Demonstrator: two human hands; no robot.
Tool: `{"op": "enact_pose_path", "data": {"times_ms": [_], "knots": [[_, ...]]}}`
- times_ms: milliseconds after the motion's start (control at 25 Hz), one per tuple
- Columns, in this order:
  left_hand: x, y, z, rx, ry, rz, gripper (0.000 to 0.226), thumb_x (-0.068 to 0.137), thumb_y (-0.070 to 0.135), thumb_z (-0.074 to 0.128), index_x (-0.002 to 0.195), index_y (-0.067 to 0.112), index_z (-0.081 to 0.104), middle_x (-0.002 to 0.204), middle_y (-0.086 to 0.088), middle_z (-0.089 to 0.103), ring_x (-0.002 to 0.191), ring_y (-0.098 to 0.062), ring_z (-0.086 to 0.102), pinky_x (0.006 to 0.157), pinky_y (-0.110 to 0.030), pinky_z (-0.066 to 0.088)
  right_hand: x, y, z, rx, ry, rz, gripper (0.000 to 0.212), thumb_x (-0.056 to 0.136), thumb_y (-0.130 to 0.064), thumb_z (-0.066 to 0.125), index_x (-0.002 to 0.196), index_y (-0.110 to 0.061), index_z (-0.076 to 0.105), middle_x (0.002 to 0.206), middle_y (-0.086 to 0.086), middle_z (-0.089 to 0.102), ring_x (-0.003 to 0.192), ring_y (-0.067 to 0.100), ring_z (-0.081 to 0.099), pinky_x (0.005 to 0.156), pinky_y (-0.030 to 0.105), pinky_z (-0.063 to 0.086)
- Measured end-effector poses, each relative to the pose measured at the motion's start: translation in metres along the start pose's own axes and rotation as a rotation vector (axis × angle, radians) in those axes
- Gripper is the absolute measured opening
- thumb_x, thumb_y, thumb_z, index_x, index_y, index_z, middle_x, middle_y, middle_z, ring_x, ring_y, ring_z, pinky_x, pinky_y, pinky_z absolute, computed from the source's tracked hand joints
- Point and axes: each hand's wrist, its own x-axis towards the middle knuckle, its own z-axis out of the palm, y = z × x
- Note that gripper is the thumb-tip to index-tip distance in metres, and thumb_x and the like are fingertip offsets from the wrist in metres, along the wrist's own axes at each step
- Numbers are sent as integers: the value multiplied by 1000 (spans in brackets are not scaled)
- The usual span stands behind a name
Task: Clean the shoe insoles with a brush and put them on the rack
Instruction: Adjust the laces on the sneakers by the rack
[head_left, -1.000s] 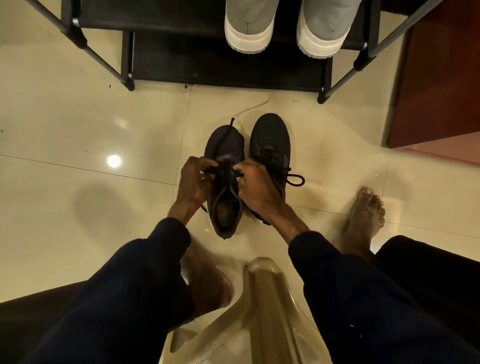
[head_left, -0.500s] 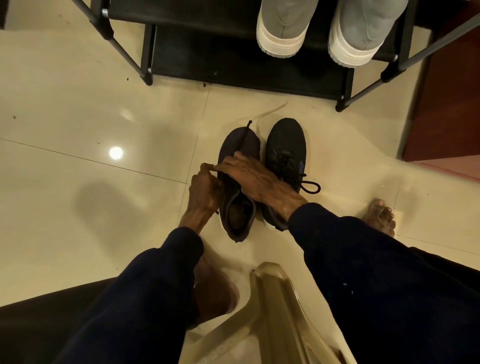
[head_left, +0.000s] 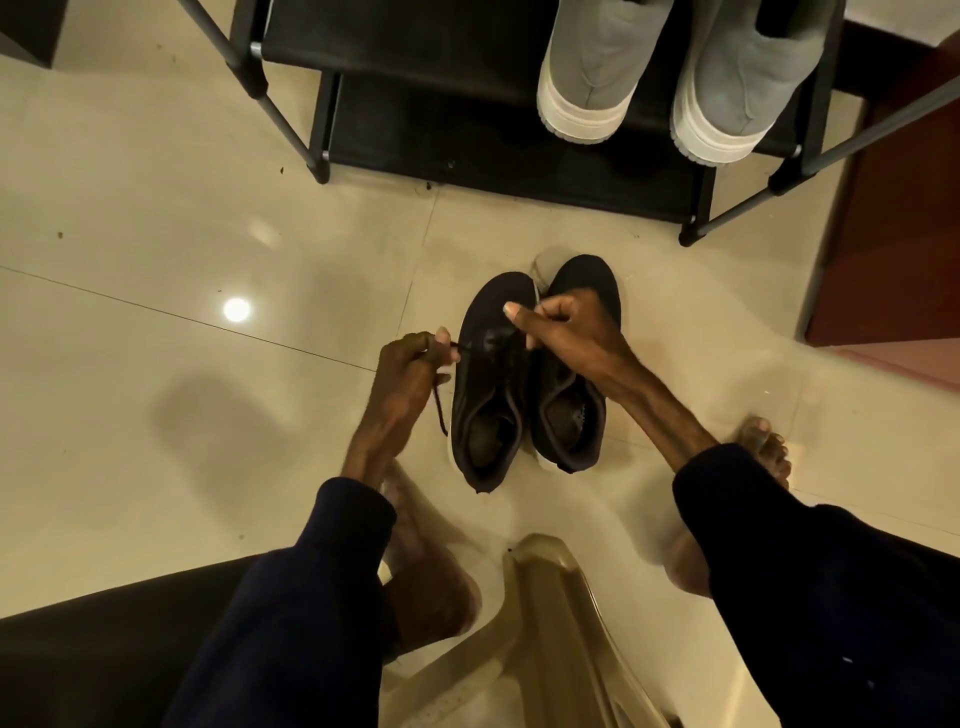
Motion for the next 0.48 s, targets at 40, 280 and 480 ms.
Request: {"op": "enact_pose_path", "data": {"times_ms": [40,280,480], "knots": [[-1,0,9,-131,11,-11,35,104,31,57,81,7,70,97,-9,75,94,-19,72,89,-35,58,1,0,6,166,48,45,46,95,-41,69,58,-14,67,71,15,71,69,16,66,85,33,53],[-3,4,33,-729,98,-199,30,103,31,58,105,1,61,117,-23,72,110,-35,71,101,-44,55,0,12,38,1142,192,289,34,103,-31,57,74,-14,63,81,12,74,83,27,74,97,46,54],[-7,11,25,-422,70,-40,33,99,31,63,96,0,73,104,-20,76,101,-36,74,95,-44,58,-5,25,47,933,255,142,23,106,-26,53,99,-9,67,82,8,72,76,22,71,78,35,57]]}}
